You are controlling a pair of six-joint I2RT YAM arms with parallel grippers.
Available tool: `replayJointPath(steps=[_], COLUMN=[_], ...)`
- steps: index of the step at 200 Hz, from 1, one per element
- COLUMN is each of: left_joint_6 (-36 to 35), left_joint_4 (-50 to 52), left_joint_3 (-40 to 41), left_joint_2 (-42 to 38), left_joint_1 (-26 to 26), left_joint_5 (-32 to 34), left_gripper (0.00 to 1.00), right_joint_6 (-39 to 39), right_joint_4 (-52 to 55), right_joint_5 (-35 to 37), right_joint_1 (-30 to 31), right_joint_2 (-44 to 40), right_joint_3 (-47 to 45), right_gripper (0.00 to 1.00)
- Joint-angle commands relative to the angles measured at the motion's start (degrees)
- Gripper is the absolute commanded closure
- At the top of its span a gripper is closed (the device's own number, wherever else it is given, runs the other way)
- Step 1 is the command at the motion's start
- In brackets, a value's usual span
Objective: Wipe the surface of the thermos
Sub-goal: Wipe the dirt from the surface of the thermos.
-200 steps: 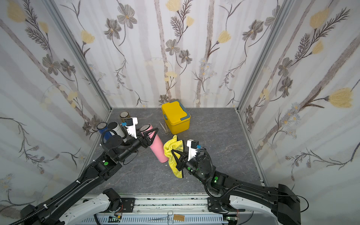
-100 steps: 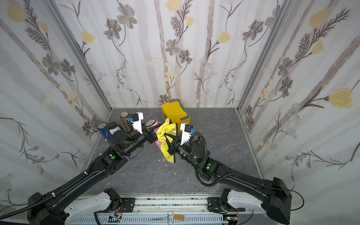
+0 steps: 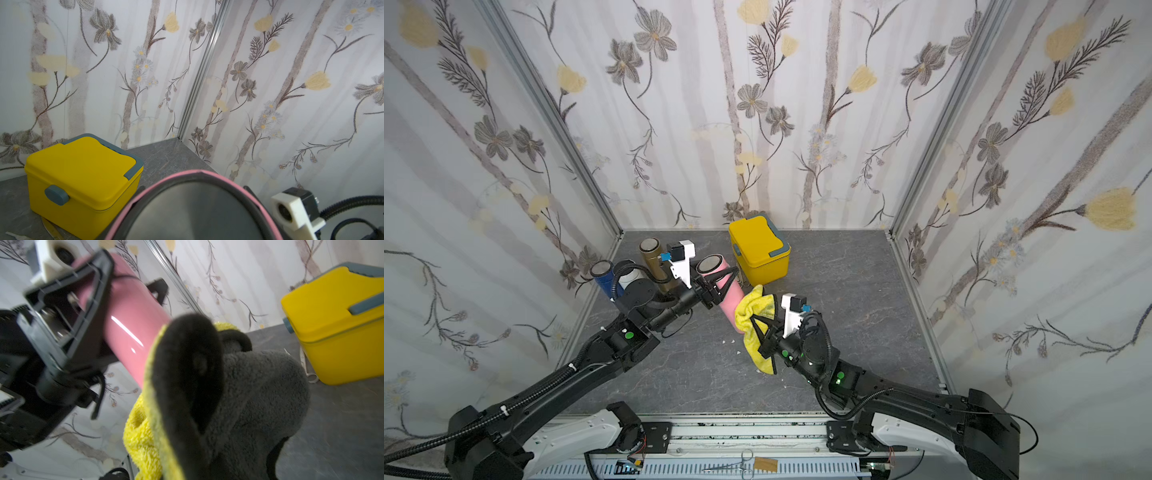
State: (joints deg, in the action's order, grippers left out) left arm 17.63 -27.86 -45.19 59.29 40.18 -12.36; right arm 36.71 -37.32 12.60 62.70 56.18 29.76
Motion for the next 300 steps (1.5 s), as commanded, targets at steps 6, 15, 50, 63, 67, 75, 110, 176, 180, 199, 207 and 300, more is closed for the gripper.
replayJointPath(steps=[6, 15, 50, 63, 67, 75, 110, 176, 180, 199, 207, 300], left_joint_6=[-2.36, -3.22, -4.37, -3.87, -3.9, -3.99, -4.26, -6.32, -6.34, -6.55, -7.55, -5.26], left_joint_4=[-8.53, -10.01, -11.35, -14.13, -14.75, -15.29, -15.68, -20.87, -21.59, -23.23, -23.28, -29.18], left_joint_3=[3.29, 4.61, 6.96, 8.66, 8.98, 8.87, 7.69, 11.34, 11.76, 13.25, 14.01, 15.4], left_joint_2=[-2.47, -3.5, -6.96, -7.17, -6.96, -6.08, -3.64, -4.0, -4.02, -4.88, -5.46, -4.28], left_joint_1=[-0.06, 0.0, -0.01, 0.0, 0.04, 0.0, -0.01, -0.01, 0.06, 0.01, -0.01, -1.5], left_joint_5=[-0.64, -1.24, -3.53, -4.18, -4.52, -5.23, -7.44, -8.61, -8.48, -6.92, -6.96, -19.65], left_gripper=[1.0, 1.0, 1.0, 1.0, 1.0, 1.0, 1.0, 1.0, 1.0, 1.0, 1.0, 1.0], right_joint_6=[-3.03, -2.39, 1.16, 1.64, 1.62, 1.65, 0.31, 5.86, 6.47, 6.75, 6.39, 4.45], right_joint_4=[1.9, 0.25, -16.59, -18.16, -17.84, -16.92, -13.25, -17.45, -18.09, -18.32, -17.04, -14.05], right_joint_5=[-0.62, -0.73, 1.92, 2.72, 2.94, 3.21, 1.59, 0.17, 0.39, 1.73, 2.22, 2.79], right_joint_1=[0.17, 0.31, 1.93, 2.59, 2.81, 3.26, 3.47, 3.82, 3.89, 4.51, 4.62, 5.17], right_joint_2=[5.08, 6.63, 10.58, 12.19, 12.55, 12.96, 11.14, 12.44, 13.06, 13.77, 12.9, 9.51], right_joint_3=[8.28, 8.26, -6.18, -8.21, -8.05, -7.07, 0.44, -4.73, -5.68, -7.49, -7.13, -3.96], right_gripper=[1.0, 1.0, 1.0, 1.0, 1.0, 1.0, 1.0, 1.0, 1.0, 1.0, 1.0, 1.0])
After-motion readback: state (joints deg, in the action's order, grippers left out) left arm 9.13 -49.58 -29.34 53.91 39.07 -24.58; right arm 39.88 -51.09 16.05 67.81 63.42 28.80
